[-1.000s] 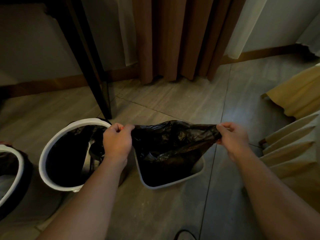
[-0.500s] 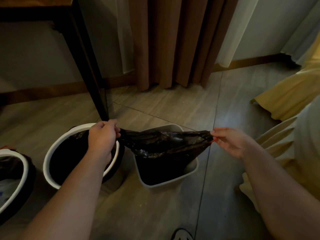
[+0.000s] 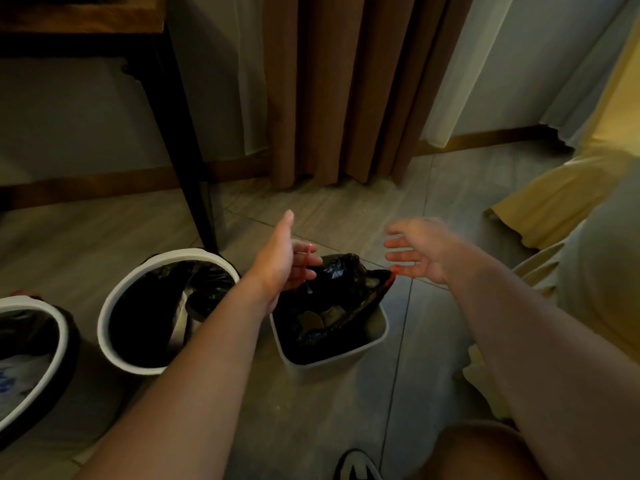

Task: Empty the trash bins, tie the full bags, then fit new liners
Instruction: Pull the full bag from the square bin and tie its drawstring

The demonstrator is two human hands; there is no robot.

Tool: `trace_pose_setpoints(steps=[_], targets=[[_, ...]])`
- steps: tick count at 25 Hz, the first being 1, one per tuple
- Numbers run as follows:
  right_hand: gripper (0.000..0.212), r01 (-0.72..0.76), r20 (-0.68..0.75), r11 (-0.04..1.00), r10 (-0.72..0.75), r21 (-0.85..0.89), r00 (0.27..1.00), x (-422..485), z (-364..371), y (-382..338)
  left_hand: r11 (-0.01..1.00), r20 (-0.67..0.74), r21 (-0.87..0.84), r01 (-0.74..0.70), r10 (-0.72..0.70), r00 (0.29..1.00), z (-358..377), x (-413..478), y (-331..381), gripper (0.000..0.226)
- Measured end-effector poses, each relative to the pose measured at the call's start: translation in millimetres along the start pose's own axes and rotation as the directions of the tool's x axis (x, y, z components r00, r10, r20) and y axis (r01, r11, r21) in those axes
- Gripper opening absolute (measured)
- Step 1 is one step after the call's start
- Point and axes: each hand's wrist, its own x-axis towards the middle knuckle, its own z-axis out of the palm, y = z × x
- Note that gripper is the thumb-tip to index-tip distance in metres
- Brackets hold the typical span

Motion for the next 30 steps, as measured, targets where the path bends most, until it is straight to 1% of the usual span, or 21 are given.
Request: trace_pose_setpoints(steps=[2,4,6,7,10,13,16,18,21,23,25,26,28,30], targets=[[0.021,0.001,-0.037,1.0,-0.001,0.006,0.999,-6.4,12.5,-5.6,0.999,-0.018,0.041,-0.004,0.005,1.0,4.0,0.7,2.5,0.092],[0.015,0.019,-0.099,0.999,-0.016,0.03,0.995,-11.3,23.1,-3.7,0.999,-0.074,0.046,-0.024,0.027,0.997,2.5,3.9,2.5,0.092],[0.009,0.059,-0.149,0.998,-0.059,-0.002,0.987,-12.6,28.4,-3.1,0.997,-0.087,0.002,-0.075,0.075,0.993,0.9,6.9,0.7,0.086],[0.01,0.079,-0.154,0.997,-0.077,0.006,0.985,-13.2,29.3,-5.8,0.995,-0.077,-0.035,-0.094,0.091,0.993,1.4,7.5,0.9,0.084],[0.015,0.117,-0.106,0.979,-0.101,0.164,0.989,-14.7,32.1,-17.0,0.993,0.02,-0.055,-0.1,0.101,0.995,11.3,5.9,4.0,0.081],[0.01,0.139,-0.016,0.967,-0.139,0.214,0.99,-20.1,43.6,-19.1,0.995,0.143,-0.078,-0.067,0.078,0.987,28.6,0.4,13.2,0.084],[0.012,0.163,0.05,0.952,-0.182,0.26,0.982,-22.3,51.5,-18.6,0.995,0.178,-0.069,-0.078,0.089,0.98,41.5,-4.1,24.9,0.079],[0.019,0.19,0.061,0.945,-0.213,0.265,0.975,-22.6,51.5,-20.2,0.996,0.186,-0.052,-0.079,0.087,0.979,44.7,-5.4,30.1,0.076],[0.033,0.323,0.06,0.936,-0.334,0.143,0.941,-21.1,47.4,-16.1,0.997,0.198,0.013,-0.083,0.078,0.977,45.0,-6.0,34.1,0.081],[0.042,0.413,0.047,0.91,-0.414,0.019,0.909,-18.3,44.0,-9.0,0.994,0.162,0.03,-0.109,0.103,0.982,42.8,-4.3,35.9,0.081],[0.047,0.447,0.036,0.886,-0.447,-0.123,0.894,-12.7,40.0,-2.6,0.991,0.124,0.031,-0.133,0.128,0.984,37.3,-2.7,40.2,0.076],[0.047,0.434,0.067,0.881,-0.43,-0.186,0.9,-9.1,38.2,0.3,0.989,0.115,0.03,-0.141,0.137,0.984,34.0,-2.4,43.2,0.073],[0.048,0.37,0.206,0.885,-0.32,-0.284,0.925,-3.0,36.9,9.3,0.985,0.11,0.04,-0.166,0.161,0.981,28.3,-1.6,49.1,0.069],[0.069,0.288,0.328,0.895,-0.174,-0.34,0.929,3.6,38.6,22.7,0.98,0.124,0.048,-0.193,0.186,0.975,26.6,-2.2,54.3,0.07]])
